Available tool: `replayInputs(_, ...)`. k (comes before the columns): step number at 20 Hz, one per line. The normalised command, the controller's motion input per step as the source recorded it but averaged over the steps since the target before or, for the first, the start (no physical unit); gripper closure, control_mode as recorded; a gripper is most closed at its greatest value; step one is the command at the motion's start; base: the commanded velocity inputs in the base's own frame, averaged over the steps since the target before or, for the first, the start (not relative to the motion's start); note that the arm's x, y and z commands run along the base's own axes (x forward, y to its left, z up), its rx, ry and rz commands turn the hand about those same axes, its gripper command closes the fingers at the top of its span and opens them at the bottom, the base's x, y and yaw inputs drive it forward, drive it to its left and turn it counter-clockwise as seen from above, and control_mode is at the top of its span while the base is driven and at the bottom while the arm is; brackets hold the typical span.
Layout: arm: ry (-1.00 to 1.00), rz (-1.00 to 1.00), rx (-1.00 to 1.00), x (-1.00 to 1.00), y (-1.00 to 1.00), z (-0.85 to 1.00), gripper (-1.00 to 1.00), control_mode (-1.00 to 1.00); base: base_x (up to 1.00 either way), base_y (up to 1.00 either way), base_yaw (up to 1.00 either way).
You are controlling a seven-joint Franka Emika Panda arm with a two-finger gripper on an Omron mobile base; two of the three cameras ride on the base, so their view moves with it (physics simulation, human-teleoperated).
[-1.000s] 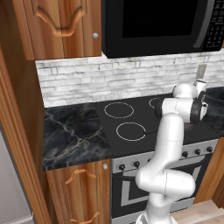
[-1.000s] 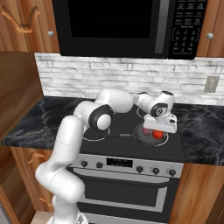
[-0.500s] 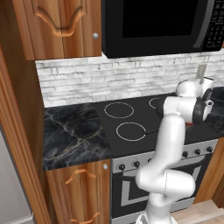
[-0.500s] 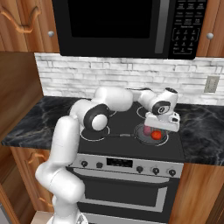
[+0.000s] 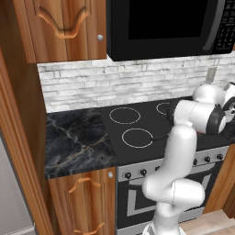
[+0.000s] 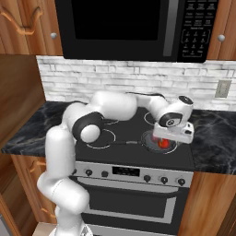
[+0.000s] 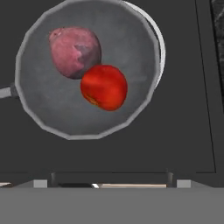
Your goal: Place the pan on the front right burner on the stove. Then place the tomato and the onion in the pan and turn on the front right burner.
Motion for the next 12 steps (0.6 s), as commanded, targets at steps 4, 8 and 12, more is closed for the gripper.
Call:
replayInputs(4,-0.26,0.02,0.00,-0.91,0.00,0.25,-1.00,-1.00,0.00,0.00,0.00)
replayInputs(8,-0.31,0.03,0.00,-0.73,-0.03,0.23,-1.00,-1.00,0.00,0.00,0.00)
replayInputs(12,-0.24,0.02,0.00,-0.34,-0.20,0.00,-1.00,-1.00,0.00,0.00,0.00)
